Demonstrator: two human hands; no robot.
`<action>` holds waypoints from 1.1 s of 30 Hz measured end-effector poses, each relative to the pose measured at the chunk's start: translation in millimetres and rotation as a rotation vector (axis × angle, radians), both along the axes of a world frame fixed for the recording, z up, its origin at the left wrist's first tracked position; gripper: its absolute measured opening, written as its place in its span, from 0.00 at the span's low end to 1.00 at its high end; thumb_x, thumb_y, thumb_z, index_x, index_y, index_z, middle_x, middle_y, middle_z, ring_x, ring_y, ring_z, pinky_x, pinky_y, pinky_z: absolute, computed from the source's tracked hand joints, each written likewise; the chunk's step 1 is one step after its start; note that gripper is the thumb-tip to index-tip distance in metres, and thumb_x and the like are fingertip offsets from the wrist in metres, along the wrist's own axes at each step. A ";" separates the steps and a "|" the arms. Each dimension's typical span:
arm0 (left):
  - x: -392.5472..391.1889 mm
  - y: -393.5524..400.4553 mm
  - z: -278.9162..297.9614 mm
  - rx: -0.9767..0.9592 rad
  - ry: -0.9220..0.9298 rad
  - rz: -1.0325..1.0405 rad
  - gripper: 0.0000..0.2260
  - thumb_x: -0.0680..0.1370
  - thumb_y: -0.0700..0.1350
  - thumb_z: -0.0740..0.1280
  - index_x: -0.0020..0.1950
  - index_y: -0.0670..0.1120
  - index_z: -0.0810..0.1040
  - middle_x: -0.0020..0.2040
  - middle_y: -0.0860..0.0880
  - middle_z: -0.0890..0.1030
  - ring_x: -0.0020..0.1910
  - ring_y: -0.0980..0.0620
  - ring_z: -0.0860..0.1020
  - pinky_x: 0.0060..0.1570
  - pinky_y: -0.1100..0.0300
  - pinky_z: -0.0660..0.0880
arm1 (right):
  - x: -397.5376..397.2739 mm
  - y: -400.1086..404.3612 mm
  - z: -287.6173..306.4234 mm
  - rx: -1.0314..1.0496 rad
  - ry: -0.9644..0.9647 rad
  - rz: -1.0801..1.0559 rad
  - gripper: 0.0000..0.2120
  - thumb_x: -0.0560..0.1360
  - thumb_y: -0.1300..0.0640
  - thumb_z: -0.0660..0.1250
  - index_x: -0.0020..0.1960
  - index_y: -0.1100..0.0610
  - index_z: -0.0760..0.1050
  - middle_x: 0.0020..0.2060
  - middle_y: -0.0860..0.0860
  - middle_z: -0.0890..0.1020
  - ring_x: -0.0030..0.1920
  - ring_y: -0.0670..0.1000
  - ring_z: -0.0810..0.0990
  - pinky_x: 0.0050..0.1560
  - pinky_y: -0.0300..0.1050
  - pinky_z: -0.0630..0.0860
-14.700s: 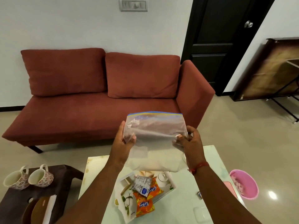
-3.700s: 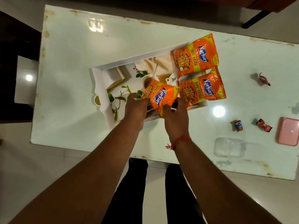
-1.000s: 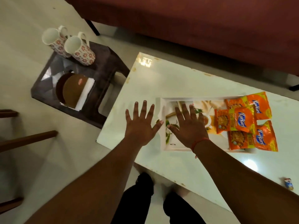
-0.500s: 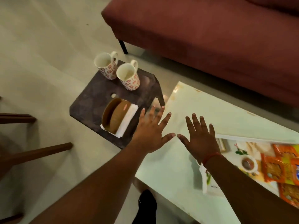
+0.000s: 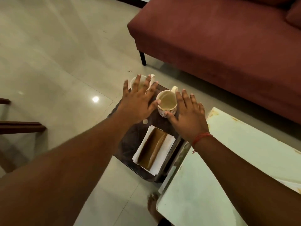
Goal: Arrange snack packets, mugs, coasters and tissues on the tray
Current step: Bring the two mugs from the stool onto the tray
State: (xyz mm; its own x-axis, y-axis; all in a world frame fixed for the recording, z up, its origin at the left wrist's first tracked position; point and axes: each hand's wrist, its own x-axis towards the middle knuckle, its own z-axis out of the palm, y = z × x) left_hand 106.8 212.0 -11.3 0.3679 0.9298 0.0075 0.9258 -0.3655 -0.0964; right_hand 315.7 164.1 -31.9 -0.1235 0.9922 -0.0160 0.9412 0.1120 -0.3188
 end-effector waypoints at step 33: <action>123.8 29.1 15.4 -0.131 0.060 -0.318 0.29 0.69 0.53 0.73 0.66 0.52 0.65 0.63 0.42 0.69 0.58 0.37 0.70 0.42 0.43 0.79 | 71.8 -32.3 6.3 0.070 0.064 -0.030 0.33 0.70 0.39 0.72 0.70 0.48 0.63 0.65 0.56 0.70 0.54 0.61 0.77 0.46 0.50 0.81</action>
State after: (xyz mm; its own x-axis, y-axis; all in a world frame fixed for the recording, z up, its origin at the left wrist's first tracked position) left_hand 230.5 241.1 4.1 0.6357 0.7601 -0.1345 0.7576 -0.6478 -0.0801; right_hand 387.5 131.8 -25.6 -0.0926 0.9938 0.0610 0.9224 0.1086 -0.3707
